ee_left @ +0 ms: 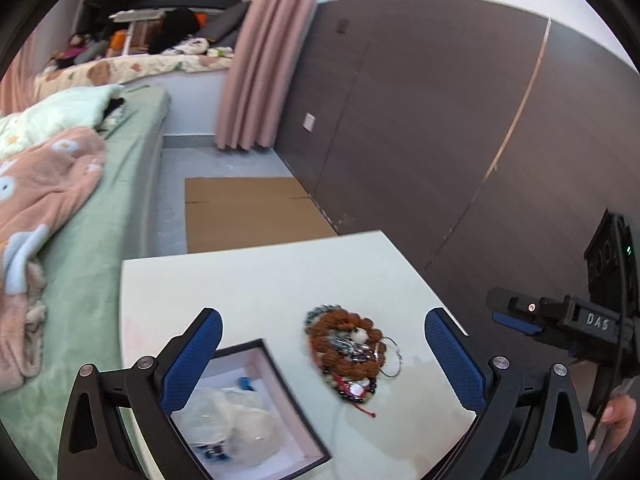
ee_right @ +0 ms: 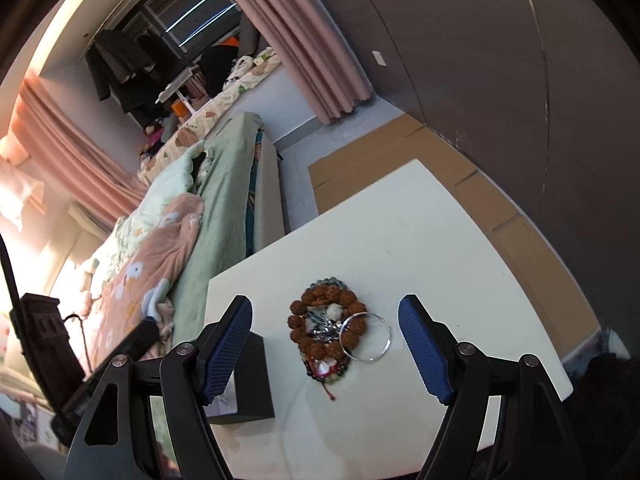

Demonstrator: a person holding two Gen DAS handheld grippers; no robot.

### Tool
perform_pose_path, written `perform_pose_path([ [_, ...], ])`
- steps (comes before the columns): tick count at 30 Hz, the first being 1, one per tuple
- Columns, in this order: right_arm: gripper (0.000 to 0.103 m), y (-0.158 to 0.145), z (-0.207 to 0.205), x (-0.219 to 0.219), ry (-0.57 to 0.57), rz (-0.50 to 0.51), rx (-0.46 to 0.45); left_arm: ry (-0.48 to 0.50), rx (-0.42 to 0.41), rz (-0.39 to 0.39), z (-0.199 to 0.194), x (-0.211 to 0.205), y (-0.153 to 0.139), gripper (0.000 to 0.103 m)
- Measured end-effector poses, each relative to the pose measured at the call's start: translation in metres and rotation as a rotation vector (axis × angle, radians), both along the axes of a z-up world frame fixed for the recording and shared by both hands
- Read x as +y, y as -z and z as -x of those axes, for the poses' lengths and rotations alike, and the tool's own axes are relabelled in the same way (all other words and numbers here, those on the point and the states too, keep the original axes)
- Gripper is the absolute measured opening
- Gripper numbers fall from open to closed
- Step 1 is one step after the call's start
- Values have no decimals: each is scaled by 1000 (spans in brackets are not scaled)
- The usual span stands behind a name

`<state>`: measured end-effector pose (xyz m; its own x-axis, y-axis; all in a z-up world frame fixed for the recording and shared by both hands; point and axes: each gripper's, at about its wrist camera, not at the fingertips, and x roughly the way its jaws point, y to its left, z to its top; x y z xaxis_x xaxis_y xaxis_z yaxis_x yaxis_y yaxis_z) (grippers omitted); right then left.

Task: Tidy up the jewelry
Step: 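Lower the left tool onto the brown bead bracelet, then close the left gripper on the brown bead bracelet and lift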

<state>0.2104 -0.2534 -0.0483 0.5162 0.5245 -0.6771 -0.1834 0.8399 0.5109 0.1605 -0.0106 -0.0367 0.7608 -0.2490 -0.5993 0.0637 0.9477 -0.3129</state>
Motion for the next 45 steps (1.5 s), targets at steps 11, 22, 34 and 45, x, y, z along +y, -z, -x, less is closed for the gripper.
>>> perform_pose_path([
  [11,76,20,-4,-32,35,-3,81,48,206,-39,-50,-28,35,65],
  [22,76,47,-20,-36,40,-29,203,80,390,-117,-95,-34,53,58],
  [34,76,74,-29,-37,63,-32,312,79,554,-164,-113,-47,89,44],
  [45,76,84,-35,-14,-1,-14,335,106,499,-161,-98,-46,70,18],
])
